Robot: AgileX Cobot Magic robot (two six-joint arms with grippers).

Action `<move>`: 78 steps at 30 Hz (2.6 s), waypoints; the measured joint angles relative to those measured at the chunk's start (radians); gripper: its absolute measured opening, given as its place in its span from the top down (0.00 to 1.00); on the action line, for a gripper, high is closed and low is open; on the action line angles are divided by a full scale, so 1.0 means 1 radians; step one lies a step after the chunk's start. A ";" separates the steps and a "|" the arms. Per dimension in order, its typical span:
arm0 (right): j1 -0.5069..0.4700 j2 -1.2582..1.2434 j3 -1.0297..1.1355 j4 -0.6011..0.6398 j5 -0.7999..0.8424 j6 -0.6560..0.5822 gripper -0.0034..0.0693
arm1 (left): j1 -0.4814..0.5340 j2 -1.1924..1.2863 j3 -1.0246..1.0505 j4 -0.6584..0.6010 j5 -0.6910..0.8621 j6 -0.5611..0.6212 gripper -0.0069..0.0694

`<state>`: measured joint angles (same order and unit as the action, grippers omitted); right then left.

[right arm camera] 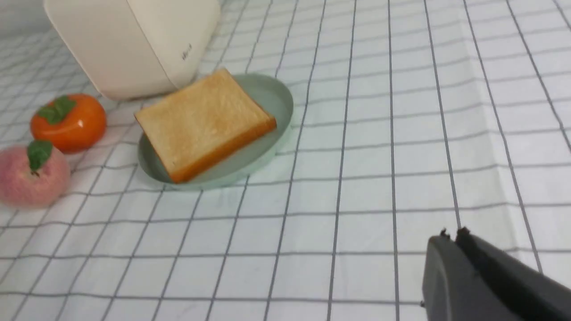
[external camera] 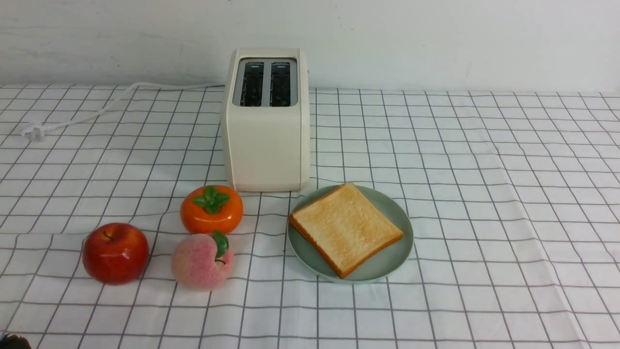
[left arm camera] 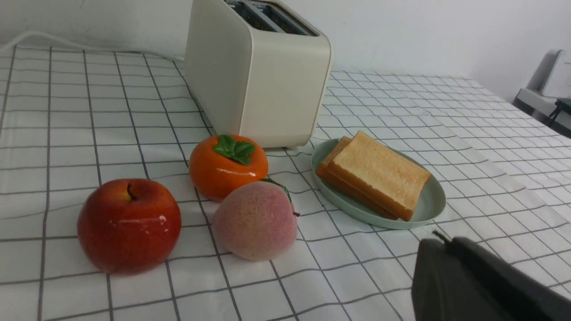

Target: Take toasted bread from bread machine on white checkered table place on plate.

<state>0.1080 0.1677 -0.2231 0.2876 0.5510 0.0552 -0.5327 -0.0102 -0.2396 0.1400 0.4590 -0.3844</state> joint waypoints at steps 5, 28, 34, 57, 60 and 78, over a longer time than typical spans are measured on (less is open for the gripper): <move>-0.006 -0.025 0.084 -0.116 -0.062 0.000 0.94 | 0.000 0.000 0.000 0.000 0.040 0.000 0.92; -0.083 -0.178 0.240 -0.221 -0.167 0.000 0.98 | 0.000 0.000 0.000 0.000 0.072 0.000 0.90; -0.084 -0.178 0.241 -0.221 -0.164 0.000 0.98 | 0.000 0.000 0.000 0.001 0.073 0.000 0.89; -0.085 -0.178 0.241 -0.221 -0.164 0.000 0.97 | 0.422 0.000 0.195 -0.140 -0.169 0.071 0.93; -0.085 -0.178 0.241 -0.221 -0.164 0.000 0.97 | 0.485 0.000 0.256 -0.231 -0.158 0.148 0.93; -0.085 -0.178 0.241 -0.219 -0.163 0.000 0.95 | 0.495 0.000 0.269 -0.286 -0.068 0.226 0.93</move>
<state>0.0234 -0.0099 0.0175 0.0683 0.3875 0.0552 -0.0381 -0.0102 0.0293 -0.1456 0.3914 -0.1588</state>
